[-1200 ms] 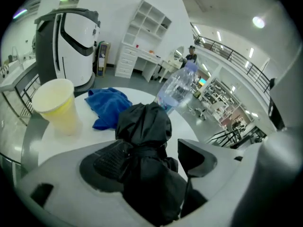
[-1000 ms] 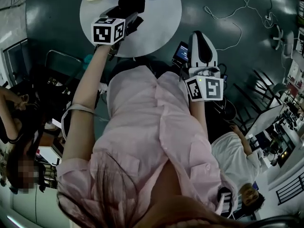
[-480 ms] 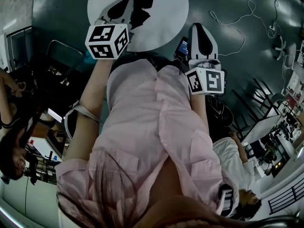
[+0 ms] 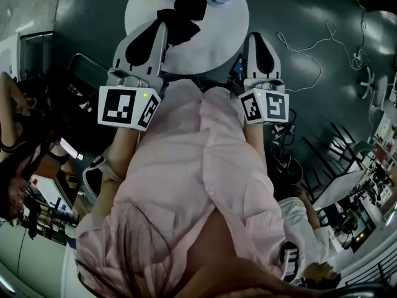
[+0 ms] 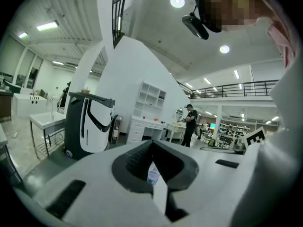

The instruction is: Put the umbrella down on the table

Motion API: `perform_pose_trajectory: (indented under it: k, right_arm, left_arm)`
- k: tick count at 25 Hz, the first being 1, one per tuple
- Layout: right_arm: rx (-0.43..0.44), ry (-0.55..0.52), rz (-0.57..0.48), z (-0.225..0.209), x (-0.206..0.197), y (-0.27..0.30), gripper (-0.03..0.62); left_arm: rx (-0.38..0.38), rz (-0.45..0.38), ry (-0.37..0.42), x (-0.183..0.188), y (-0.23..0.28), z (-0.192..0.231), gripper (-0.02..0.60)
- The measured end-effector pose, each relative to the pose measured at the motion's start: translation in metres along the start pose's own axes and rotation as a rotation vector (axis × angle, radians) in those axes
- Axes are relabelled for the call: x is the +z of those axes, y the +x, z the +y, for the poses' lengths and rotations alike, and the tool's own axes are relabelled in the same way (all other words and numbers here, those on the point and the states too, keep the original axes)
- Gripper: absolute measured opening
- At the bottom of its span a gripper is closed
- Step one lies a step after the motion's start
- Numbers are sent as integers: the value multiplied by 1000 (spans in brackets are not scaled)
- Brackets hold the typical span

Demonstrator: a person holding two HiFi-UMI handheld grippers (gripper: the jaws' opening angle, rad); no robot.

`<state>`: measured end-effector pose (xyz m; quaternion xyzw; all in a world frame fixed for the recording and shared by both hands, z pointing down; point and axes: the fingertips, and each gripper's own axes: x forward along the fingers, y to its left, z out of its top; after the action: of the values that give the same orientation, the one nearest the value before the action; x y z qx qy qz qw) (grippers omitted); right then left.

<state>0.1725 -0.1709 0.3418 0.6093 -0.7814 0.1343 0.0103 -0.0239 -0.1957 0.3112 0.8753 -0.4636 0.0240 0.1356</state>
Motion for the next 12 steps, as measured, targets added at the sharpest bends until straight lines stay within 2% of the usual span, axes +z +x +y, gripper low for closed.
perform_pose_trajectory:
  k: [3,5,9,12]
  right_arm:
    - [22,-3,3,6,-1,-1,43]
    - [42,-15,12,9,0,-1,43]
    - [66,-53,26,15,4,-6,43]
    - [19,-50,17,-1,10,-19,43]
  left_arm:
    - [25,-2,105,5,-17,-3,18]
    - [46,-4,138,5,-27,-5,18]
    - [73,8,117,-3,-42,-5,18]
    - [94,10,101,-9,-42,-5,18]
